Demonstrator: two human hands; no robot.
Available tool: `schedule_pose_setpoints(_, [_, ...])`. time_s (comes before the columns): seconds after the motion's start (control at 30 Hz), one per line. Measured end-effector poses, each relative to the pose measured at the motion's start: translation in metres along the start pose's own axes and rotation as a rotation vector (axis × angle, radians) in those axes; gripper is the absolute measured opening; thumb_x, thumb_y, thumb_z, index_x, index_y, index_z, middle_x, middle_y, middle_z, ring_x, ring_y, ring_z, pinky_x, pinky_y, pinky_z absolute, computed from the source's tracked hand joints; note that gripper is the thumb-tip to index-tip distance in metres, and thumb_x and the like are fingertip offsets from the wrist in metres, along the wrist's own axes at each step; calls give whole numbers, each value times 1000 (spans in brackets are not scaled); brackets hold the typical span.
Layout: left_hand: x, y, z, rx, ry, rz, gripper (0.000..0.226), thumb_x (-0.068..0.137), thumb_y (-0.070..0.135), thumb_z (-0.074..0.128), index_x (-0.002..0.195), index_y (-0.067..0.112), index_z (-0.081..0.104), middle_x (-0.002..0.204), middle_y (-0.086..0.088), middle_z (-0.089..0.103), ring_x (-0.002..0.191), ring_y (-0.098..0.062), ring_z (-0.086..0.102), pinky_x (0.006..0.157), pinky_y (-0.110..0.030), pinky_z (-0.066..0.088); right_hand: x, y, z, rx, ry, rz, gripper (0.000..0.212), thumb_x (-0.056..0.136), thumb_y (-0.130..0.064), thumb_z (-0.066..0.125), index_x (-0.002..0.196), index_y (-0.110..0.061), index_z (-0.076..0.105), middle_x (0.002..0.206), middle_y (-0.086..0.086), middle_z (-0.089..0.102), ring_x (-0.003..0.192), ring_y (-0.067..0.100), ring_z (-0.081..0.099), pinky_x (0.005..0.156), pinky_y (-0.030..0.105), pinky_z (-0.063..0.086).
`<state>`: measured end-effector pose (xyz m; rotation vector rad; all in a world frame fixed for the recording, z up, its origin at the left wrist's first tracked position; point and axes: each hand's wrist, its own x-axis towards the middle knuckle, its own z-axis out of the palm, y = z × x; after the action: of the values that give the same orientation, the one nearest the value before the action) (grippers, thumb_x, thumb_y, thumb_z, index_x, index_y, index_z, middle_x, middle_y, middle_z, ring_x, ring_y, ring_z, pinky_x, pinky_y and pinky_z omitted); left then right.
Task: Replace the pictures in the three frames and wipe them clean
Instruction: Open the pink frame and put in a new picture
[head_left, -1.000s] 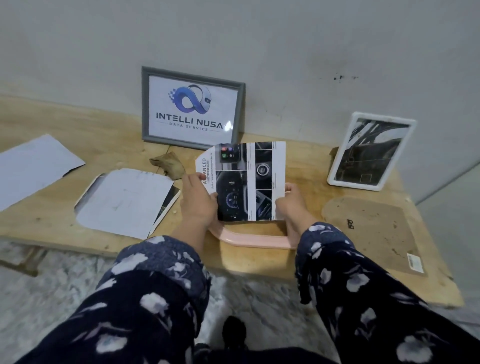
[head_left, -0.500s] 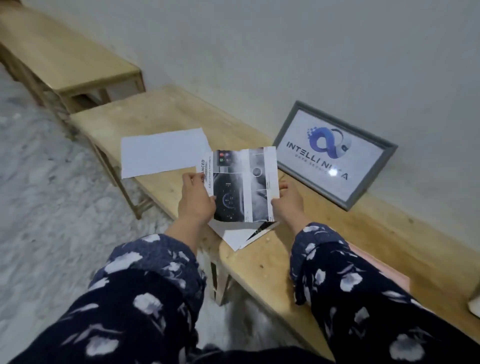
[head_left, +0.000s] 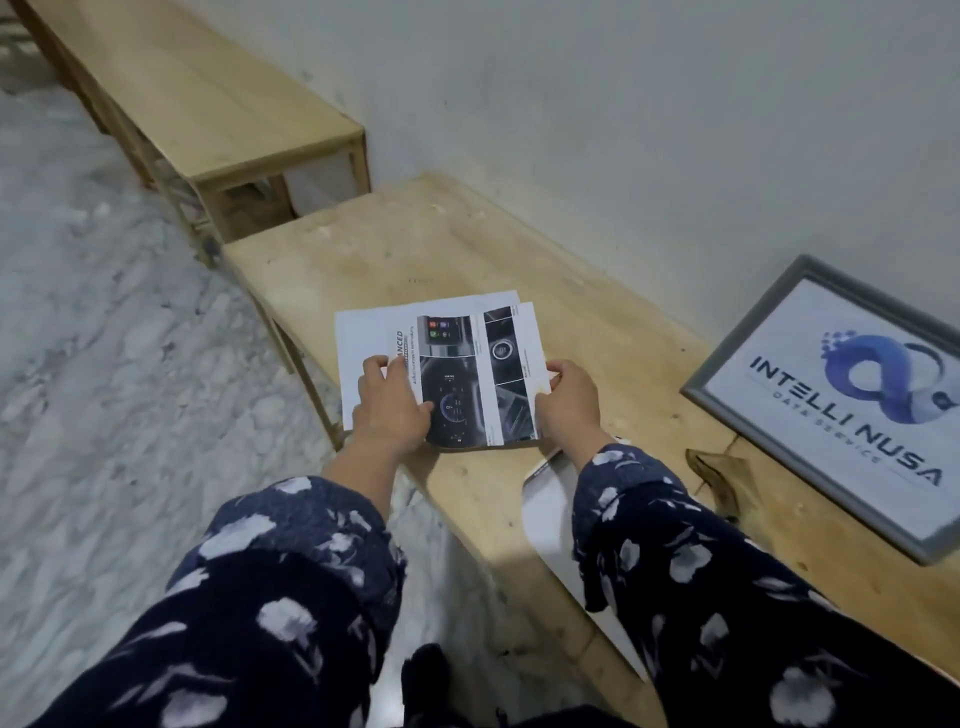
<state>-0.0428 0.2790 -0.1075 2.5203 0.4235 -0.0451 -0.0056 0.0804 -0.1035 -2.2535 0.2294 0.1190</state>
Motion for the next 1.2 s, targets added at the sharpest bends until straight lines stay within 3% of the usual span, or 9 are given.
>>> schedule_pose_setpoints(0.1, [44, -8, -2, 58, -50, 2, 65, 90, 27, 64, 143, 11, 31, 150, -9, 19, 138, -28, 24, 103, -46, 36, 31, -12, 24, 37, 14, 41, 53, 79, 3, 50, 129, -17, 48, 120, 12, 59, 102, 28, 62, 85, 38, 54])
schedule_pose_setpoints(0.23, [80, -14, 1, 88, -80, 19, 64, 90, 27, 63, 144, 14, 32, 154, -7, 18, 140, -28, 21, 106, -46, 31, 57, -15, 36, -66, 18, 60, 45, 86, 4, 49, 127, -15, 53, 125, 11, 51, 112, 25, 55, 80, 24, 40])
schedule_pose_setpoints(0.4, [101, -21, 5, 179, -114, 31, 63, 92, 33, 59, 146, 16, 33, 157, -8, 17, 142, -29, 16, 112, -46, 22, 74, -12, 47, -216, 10, 52, 42, 89, -3, 47, 128, -14, 56, 131, 11, 48, 121, 30, 47, 97, 35, 43])
schedule_pose_setpoints(0.5, [103, -23, 8, 217, -124, 28, 58, 93, 35, 56, 144, 17, 37, 159, -7, 11, 143, -28, 14, 113, -46, 19, 72, -9, 48, -276, -7, 58, 39, 92, -7, 46, 129, -16, 56, 132, 9, 43, 124, 29, 40, 100, 37, 40])
schedule_pose_setpoints(0.6, [98, -18, 8, 222, -110, 55, 53, 93, 35, 56, 141, 18, 39, 160, -5, 7, 143, -27, 13, 112, -45, 19, 66, -8, 41, -252, 20, 18, 36, 94, -11, 46, 127, -17, 57, 131, 8, 42, 123, 28, 40, 98, 35, 39])
schedule_pose_setpoints(0.87, [59, 37, 23, 176, -170, 207, 50, 91, 29, 59, 138, 18, 45, 152, -5, 21, 138, -28, 20, 109, -45, 26, 20, 20, -7, -257, 58, 69, 34, 90, -7, 48, 119, -19, 61, 125, 6, 45, 121, 26, 42, 100, 37, 41])
schedule_pose_setpoints(1.07, [11, 87, 58, 217, -327, 366, 51, 91, 34, 58, 139, 20, 45, 148, -2, 28, 137, -27, 23, 106, -44, 31, -30, 75, -59, -337, 68, 177, 33, 91, -9, 51, 121, -17, 63, 124, 8, 51, 119, 30, 48, 98, 36, 43])
schedule_pose_setpoints(1.2, [-14, 113, 84, 282, -486, 463, 65, 86, 40, 66, 142, 19, 40, 146, -5, 35, 135, -30, 27, 108, -45, 32, -67, 110, -89, -335, 118, 252, 31, 91, -12, 53, 119, -15, 65, 127, 6, 57, 122, 28, 50, 101, 38, 44])
